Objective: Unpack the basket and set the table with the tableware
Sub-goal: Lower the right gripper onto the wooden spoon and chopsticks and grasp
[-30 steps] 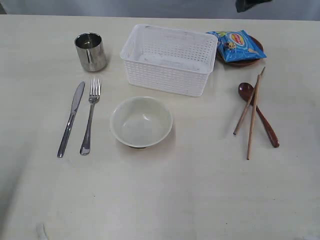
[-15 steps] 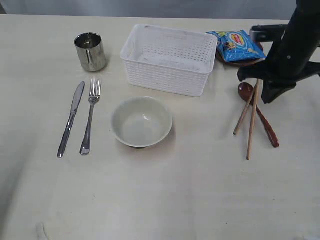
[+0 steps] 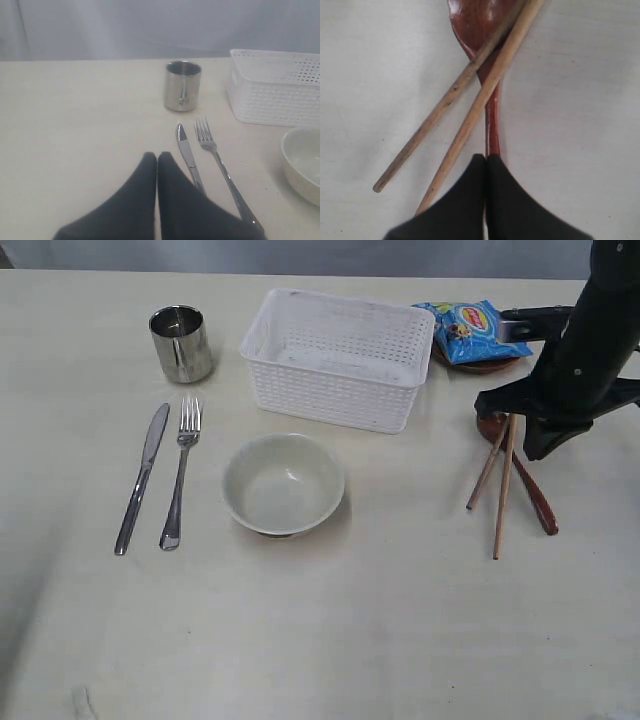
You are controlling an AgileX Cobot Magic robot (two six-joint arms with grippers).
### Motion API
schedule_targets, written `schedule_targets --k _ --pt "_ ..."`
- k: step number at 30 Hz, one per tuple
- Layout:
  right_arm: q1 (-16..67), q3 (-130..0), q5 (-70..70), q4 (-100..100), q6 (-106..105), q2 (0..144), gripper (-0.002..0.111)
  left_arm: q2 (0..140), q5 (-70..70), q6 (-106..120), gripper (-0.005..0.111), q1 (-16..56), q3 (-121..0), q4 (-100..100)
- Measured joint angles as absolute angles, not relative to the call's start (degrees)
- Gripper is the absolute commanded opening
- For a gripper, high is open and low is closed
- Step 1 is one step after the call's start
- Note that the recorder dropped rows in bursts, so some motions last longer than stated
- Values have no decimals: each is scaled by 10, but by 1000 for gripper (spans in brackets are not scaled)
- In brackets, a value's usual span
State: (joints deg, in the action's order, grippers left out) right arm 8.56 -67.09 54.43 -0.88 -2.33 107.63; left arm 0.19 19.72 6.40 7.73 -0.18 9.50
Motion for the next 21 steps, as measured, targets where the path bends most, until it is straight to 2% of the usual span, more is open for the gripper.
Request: schedule_targets --k 3,5,10,12,21 --pt "86 -671 544 -7 -26 1076 0 2 197 64 0 77 -2 95" --pt "86 -671 544 -7 -26 1077 6 2 197 64 0 77 -2 95" --pt "86 -671 530 -6 -30 1094 34 2 197 64 0 77 -2 95" --pt "86 -671 527 -4 -30 1099 41 2 197 64 0 77 -2 95" --pt "86 -670 518 21 -30 1104 42 2 197 64 0 77 -2 95"
